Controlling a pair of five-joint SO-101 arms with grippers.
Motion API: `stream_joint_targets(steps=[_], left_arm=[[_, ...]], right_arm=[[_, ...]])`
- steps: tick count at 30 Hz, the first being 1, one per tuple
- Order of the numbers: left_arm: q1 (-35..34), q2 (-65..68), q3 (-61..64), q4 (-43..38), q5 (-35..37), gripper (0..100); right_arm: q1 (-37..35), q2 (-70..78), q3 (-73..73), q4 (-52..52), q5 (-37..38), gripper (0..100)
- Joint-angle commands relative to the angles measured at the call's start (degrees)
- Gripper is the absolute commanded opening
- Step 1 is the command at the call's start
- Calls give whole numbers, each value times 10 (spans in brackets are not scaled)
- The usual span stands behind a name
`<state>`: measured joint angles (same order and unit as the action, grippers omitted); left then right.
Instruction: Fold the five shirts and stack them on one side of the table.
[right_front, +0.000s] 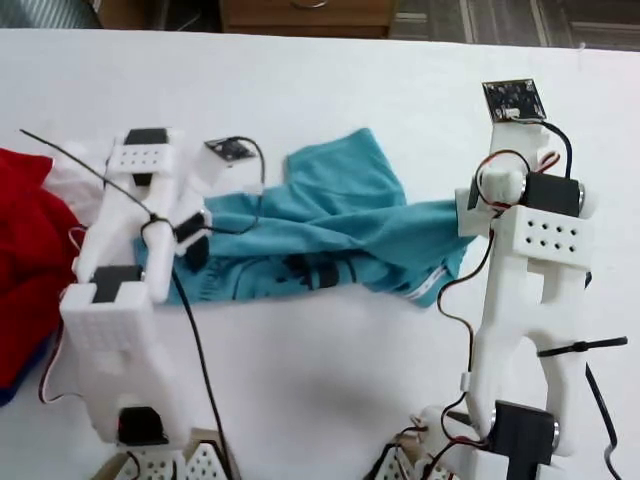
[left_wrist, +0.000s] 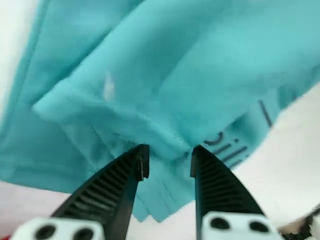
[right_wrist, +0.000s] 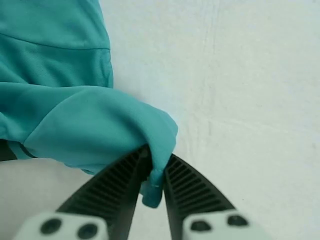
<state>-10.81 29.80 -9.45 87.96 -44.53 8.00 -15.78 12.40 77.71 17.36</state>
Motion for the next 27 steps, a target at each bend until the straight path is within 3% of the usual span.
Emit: stream_joint_targets(steps=[1, 7, 20, 27], left_arm=[[-19, -6, -14, -45, -2, 162], [-18, -6, -14, -82, -1, 162], [-12, -11, -70, -50, 2, 162], [3, -4, -73, -64, 52, 164]], right_arm=[[5, -17, -4, -10, 4, 20], [7, -17, -4, -10, 4, 20], [5, -17, -4, -10, 4, 20], [5, -17, -4, -10, 4, 20]])
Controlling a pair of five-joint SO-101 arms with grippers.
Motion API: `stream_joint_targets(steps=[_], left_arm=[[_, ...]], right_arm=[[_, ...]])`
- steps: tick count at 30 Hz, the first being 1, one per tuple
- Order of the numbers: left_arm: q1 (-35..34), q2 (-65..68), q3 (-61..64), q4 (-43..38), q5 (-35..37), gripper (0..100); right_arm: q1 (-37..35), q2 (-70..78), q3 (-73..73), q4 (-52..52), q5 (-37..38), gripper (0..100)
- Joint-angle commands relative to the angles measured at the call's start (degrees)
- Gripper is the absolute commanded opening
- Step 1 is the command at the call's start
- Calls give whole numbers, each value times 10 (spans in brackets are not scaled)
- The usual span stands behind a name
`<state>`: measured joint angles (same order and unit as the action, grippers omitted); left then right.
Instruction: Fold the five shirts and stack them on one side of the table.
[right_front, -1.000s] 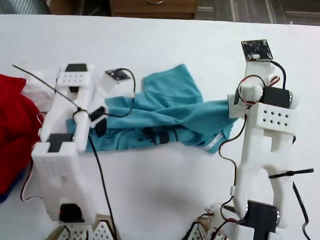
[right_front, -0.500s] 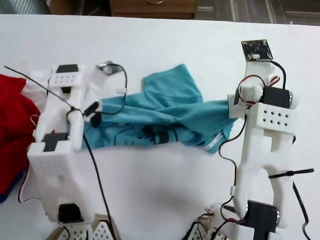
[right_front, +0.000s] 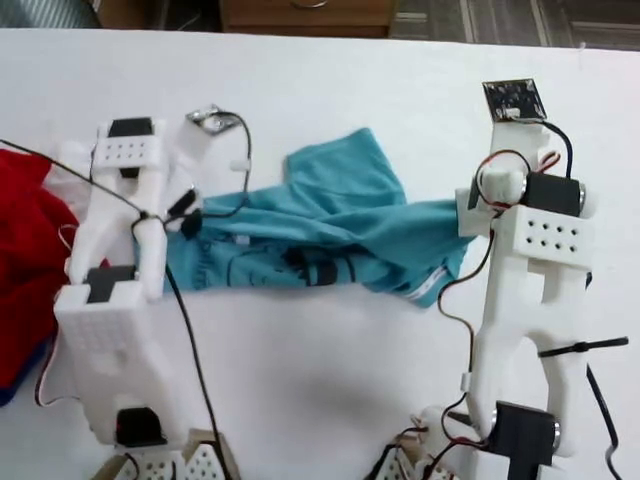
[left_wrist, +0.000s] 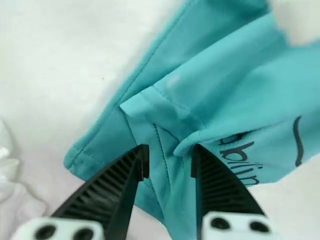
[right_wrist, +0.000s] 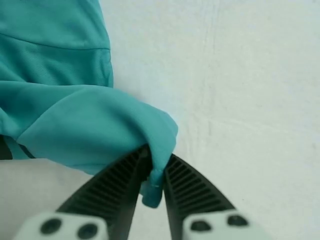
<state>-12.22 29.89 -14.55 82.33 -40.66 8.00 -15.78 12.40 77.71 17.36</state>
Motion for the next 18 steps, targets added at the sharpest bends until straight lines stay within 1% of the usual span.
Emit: stream_joint_targets(steps=[1, 9, 11, 13, 18], left_arm=[[23, -5, -23, -8, 17, 164], [93, -5, -22, -3, 18, 163], [105, -5, -11, -7, 30, 164], [113, -6, -4, -8, 41, 164], [113, -6, -1, -3, 41, 164]], right_arm=[[5, -17, -4, -10, 4, 20], [5, -17, -4, -10, 4, 20], [5, -17, -4, -10, 3, 20], [6, -17, -4, -9, 3, 20], [5, -17, -4, -9, 3, 20]])
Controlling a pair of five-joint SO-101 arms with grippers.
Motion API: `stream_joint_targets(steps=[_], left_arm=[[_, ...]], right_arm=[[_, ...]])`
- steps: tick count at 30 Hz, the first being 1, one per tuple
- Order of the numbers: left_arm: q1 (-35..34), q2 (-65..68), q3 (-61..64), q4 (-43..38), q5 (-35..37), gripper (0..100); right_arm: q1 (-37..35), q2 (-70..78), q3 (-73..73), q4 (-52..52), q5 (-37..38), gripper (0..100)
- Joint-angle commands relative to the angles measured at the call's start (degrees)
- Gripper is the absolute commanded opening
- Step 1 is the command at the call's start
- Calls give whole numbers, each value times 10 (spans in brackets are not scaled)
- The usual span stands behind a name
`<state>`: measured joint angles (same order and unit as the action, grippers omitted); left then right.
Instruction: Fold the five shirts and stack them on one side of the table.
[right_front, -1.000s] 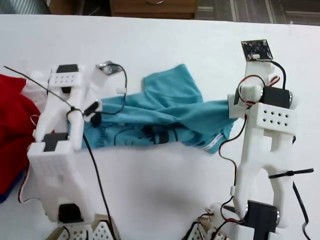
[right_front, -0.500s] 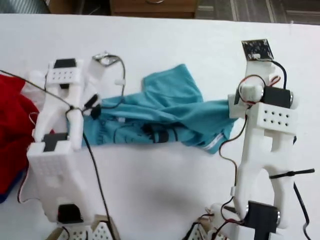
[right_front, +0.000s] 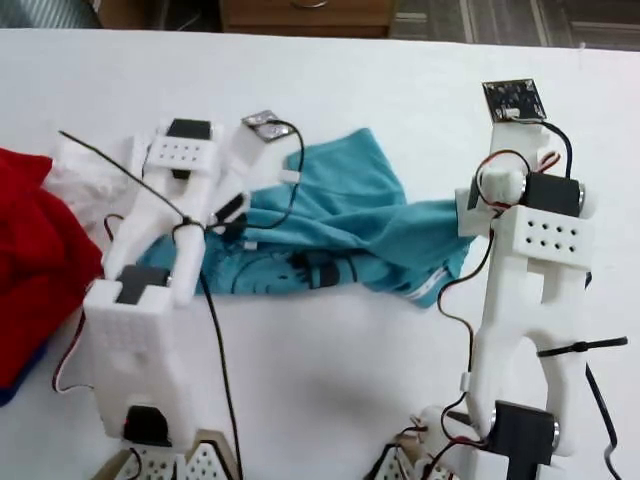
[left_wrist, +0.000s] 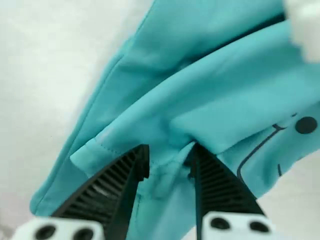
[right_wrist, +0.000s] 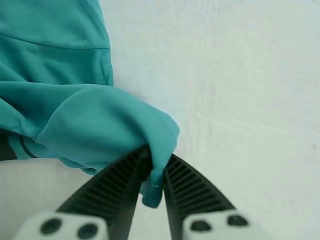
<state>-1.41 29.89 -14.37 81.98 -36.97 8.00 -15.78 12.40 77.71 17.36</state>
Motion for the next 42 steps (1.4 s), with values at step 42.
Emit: stream_joint_targets(steps=[42], left_arm=[[-63, 96, -129, 56, 3, 162]], right_arm=[[6, -17, -4, -11, 4, 20]])
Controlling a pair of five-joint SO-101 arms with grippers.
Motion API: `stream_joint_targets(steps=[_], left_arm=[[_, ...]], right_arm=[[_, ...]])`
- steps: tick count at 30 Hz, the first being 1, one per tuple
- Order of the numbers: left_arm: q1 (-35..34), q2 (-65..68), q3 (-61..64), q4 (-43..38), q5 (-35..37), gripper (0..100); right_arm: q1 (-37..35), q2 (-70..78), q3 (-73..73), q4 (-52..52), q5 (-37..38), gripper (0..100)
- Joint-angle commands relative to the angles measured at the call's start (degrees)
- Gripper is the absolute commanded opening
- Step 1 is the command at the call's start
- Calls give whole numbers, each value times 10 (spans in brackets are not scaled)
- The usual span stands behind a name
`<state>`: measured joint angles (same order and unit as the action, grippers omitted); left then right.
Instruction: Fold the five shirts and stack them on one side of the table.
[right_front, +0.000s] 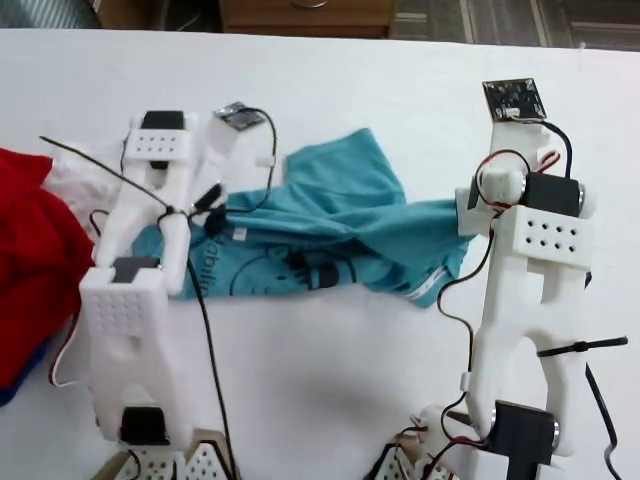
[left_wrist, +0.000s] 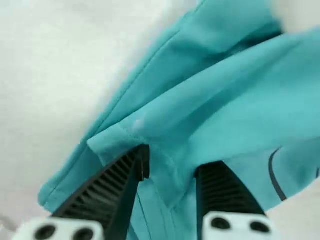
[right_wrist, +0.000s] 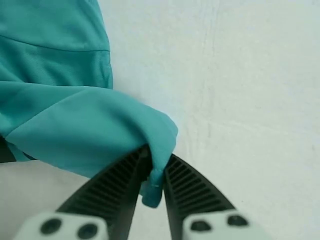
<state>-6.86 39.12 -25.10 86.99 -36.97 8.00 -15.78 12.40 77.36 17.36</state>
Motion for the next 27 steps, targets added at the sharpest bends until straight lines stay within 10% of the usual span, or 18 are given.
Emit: stream_joint_targets(steps=[1, 27], left_arm=[[-9, 12, -22, 4, 3, 162], [7, 2, -196, 152, 10, 26]], right_arm=[[6, -17, -4, -7, 4, 20], [5, -23, -11, -49, 3, 20]])
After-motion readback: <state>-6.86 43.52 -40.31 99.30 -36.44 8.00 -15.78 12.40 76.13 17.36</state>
